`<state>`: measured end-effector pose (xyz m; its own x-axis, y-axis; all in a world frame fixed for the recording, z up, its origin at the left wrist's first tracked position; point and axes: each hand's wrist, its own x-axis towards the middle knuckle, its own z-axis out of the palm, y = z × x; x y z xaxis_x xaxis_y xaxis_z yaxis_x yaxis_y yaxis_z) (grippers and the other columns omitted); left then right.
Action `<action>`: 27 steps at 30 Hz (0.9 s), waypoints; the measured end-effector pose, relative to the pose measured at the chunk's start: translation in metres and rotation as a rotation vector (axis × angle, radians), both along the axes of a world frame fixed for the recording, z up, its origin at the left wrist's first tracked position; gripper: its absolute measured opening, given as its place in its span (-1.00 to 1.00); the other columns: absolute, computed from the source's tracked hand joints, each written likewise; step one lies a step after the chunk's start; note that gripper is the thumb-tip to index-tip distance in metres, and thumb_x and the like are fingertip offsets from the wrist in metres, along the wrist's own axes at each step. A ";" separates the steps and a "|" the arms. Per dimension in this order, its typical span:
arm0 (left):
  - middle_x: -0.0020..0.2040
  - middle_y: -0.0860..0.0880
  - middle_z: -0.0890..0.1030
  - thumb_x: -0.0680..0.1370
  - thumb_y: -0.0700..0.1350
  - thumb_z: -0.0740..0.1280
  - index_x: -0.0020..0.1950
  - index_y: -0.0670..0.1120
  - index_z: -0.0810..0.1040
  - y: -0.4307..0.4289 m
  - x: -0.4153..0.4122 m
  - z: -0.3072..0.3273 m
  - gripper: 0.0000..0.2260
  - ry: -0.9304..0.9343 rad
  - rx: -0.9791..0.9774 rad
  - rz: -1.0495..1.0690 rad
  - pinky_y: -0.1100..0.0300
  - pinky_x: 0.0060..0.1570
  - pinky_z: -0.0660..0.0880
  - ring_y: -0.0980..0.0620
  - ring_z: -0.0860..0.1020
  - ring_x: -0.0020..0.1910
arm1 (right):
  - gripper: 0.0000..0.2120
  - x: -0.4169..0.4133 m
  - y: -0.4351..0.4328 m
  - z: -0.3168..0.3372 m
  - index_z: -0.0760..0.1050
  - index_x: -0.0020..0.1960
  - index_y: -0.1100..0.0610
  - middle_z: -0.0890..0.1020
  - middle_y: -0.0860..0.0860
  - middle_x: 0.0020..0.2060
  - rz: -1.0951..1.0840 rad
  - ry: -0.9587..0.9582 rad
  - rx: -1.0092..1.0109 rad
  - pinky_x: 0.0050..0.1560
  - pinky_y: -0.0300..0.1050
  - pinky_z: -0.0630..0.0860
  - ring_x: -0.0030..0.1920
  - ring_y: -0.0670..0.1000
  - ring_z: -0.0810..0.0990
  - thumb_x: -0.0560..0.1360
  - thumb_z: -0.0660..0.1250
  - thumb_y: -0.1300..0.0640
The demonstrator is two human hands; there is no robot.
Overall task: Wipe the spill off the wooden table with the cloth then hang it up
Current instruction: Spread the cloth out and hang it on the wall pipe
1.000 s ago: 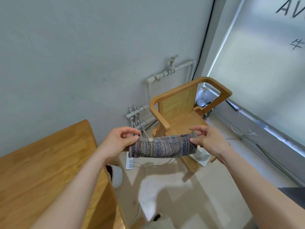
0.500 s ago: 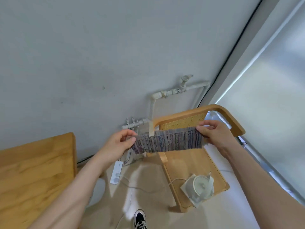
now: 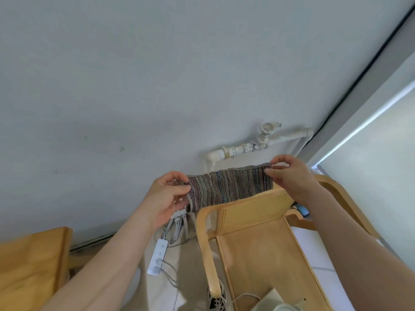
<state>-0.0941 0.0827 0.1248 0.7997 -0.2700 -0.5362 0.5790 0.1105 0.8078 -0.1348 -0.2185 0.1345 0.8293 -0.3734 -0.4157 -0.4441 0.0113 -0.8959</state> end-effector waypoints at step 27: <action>-0.07 -0.14 0.65 0.48 -0.42 0.23 -0.24 -0.13 0.65 -0.115 0.194 -0.169 -0.72 0.115 0.420 0.493 0.12 -0.09 0.57 -0.09 0.60 -0.05 | -0.84 0.239 -0.047 -0.157 0.57 -0.02 0.27 0.50 0.19 -0.05 0.464 0.197 -1.048 -0.18 -0.09 0.33 -0.14 0.17 0.47 0.49 0.22 0.32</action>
